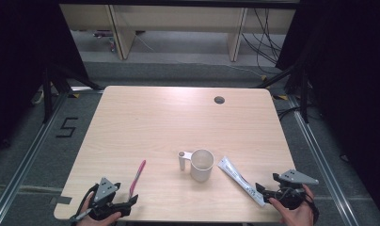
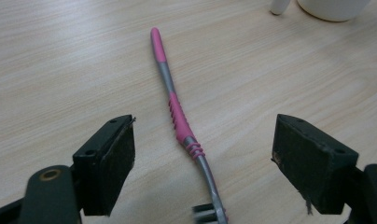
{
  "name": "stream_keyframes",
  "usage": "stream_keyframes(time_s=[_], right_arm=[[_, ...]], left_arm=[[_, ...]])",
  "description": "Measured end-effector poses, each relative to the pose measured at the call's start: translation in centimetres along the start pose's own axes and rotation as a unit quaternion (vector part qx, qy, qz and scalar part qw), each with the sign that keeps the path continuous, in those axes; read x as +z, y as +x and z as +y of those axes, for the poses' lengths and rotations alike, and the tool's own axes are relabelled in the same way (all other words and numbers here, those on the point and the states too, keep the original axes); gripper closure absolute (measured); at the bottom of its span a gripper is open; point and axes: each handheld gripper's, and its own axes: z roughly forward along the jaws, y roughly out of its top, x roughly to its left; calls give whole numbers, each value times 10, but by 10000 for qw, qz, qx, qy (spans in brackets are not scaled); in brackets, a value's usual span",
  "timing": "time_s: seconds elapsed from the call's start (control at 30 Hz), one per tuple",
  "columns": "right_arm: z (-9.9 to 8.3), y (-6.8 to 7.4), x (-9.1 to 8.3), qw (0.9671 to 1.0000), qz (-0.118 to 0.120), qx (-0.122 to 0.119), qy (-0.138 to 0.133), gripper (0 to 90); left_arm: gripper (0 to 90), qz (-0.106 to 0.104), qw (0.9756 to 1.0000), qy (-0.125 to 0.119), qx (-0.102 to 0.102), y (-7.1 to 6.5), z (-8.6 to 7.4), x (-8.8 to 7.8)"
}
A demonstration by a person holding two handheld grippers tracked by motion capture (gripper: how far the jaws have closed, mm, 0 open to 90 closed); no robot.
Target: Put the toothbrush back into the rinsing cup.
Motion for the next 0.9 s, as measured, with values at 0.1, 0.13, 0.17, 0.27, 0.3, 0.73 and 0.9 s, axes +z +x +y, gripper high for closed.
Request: stream_keyframes(time_s=[0.1, 0.13, 0.17, 0.27, 0.3, 0.73, 0.9], right_arm=[[0, 0, 1, 10000, -11, -16, 9, 207], [0, 0, 1, 10000, -10, -42, 6, 208], [1, -1, 1, 10000, -9, -87, -6, 211], [1, 0, 1, 10000, -1, -42, -45, 214], [1, 0, 1, 10000, -4, -61, -51, 215], [1, -1, 1, 10000, 29, -43, -62, 227], [1, 0, 2, 10000, 39, -44, -45, 231]], left_arm=[[208, -26, 10000, -12, 29, 0, 0, -1], [209, -57, 10000, -13, 33, -1, 0, -1], [209, -57, 10000, -13, 33, -1, 0, -1], [223, -100, 9999, -74, 39, -2, 0, -2], [242, -110, 9999, -92, 69, -2, 0, -2], [845, -579, 9970, -125, 499, -11, -4, -1], [894, -552, 9968, 102, 562, -8, -6, 1]])
